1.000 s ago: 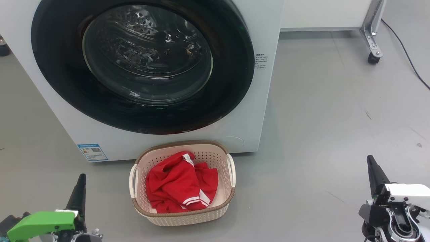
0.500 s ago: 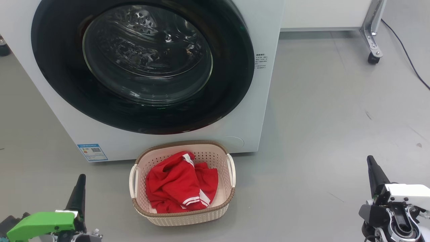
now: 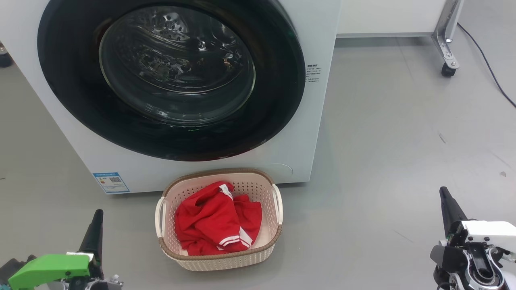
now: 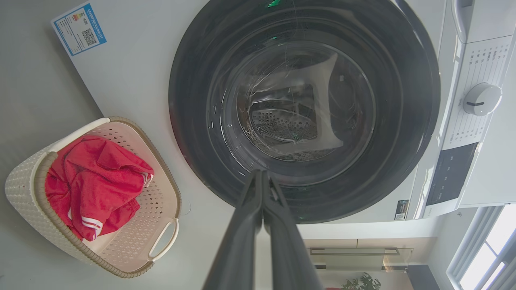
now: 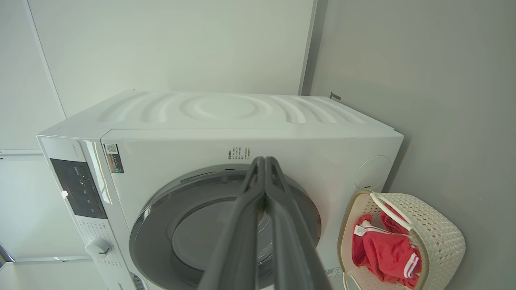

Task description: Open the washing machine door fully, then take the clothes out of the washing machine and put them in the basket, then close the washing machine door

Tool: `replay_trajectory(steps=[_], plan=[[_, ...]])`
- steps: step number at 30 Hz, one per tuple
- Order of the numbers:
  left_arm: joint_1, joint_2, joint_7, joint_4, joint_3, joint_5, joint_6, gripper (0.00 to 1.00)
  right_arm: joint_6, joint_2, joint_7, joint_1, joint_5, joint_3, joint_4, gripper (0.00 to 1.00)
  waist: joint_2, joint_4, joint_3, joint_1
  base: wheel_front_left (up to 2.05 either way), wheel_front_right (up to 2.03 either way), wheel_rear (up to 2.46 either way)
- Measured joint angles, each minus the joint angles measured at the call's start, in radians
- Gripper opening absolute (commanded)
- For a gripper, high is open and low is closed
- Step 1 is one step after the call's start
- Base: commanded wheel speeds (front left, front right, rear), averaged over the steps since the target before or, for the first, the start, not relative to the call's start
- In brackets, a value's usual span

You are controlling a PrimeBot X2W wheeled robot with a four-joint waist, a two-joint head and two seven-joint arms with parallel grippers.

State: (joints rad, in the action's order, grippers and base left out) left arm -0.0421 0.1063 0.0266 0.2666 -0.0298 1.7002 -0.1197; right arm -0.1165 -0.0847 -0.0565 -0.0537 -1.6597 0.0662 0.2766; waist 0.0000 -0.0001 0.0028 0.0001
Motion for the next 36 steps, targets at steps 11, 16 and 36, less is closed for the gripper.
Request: replay_trajectory(steps=[11,16,36], plan=[[0.0,0.0,0.0,0.003,0.001,0.0,0.0,0.0,0.0,0.001,0.0,0.0,0.0,0.001,0.001,0.0,0.0,0.0,0.0,0.0,0.0,0.0,0.0],[-0.001,0.0,0.0,0.005,0.001,0.0,0.0,0.0,0.0,0.001,0.0,0.0,0.0,0.002,0.003,0.0,0.0,0.0,0.0,0.0,0.0,0.0,0.0],[-0.003,0.0,0.0,0.008,0.004,0.0,0.0,0.0,-0.005,0.004,0.0,0.0,0.0,0.004,0.004,0.0,0.0,0.0,0.0,0.0,0.0,0.0,0.0]])
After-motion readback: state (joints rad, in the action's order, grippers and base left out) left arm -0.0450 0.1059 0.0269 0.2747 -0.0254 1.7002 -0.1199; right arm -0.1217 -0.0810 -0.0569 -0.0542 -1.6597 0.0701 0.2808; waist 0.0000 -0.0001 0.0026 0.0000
